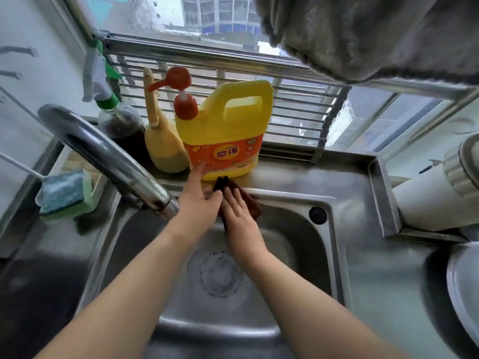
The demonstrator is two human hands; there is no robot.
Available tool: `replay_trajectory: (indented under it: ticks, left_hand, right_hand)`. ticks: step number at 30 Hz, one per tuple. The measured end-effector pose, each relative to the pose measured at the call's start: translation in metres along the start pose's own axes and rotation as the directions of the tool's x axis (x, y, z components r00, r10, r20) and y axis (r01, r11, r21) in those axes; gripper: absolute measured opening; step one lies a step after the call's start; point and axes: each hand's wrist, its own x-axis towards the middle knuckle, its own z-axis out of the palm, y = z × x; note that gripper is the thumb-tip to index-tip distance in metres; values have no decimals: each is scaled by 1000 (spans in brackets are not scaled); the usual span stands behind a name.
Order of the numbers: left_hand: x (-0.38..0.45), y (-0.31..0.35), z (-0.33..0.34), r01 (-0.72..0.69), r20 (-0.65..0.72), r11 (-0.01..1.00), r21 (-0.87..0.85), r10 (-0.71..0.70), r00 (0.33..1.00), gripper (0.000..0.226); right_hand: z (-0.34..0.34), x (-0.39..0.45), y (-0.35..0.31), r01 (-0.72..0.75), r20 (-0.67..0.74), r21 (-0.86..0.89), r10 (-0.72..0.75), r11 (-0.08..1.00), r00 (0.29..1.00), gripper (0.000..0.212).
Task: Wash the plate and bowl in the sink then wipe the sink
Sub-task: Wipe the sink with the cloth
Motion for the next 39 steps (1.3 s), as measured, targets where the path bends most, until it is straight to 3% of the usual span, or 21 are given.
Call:
replay_trajectory:
  ticks: [3,8,10,12,16,19,21,25,30,34,39]
  left_hand:
    - [4,-2,0,29,-36,1000,-7,-29,999,64]
    - [5,-5,-1,32,-24,999,22,-31,999,61]
    - [1,-10,-3,50,6,997,55,-50,999,53]
    - [-4,-18,-1,71,48,992,105,-76,996,43]
    - [-20,-31,11,89,134,978,186,-115,984,22]
    - [-30,-31,22,47,199,967,251,-99,975,15]
    - [-33,-33,26,3,234,957,291,-74,970,16]
    - [-43,-38,27,-44,260,947,318,-42,965,18]
    - [-61,-48,8,-49,273,949,310,-40,961,16]
    - [-69,-56,-6,-34,271,948,317,-57,961,19]
    - [-77,-71,-10,-45,286,960,277,-38,958,12]
  right_hand:
    - [-1,19,-6,198,207,-127,-170,972,964,62]
    - [-41,14,42,350,293,-195,-286,916,912,51]
    - [-69,-12,80,262,272,-205,-203,943,941,52]
    - [-100,-45,107,85,196,-206,-44,975,980,56]
    - [-120,-69,108,-127,81,-130,138,983,987,48]
    - [-115,-54,99,-161,26,-202,170,966,985,37]
    - [-108,-54,100,-169,32,-258,183,951,983,40]
    - [-93,-112,94,-174,46,-353,203,919,978,41]
    - [-68,-210,60,-106,187,-259,158,960,970,40]
    - [-104,-187,75,-25,251,-312,108,950,962,41]
    - [-106,-222,64,-141,207,-326,216,935,954,49]
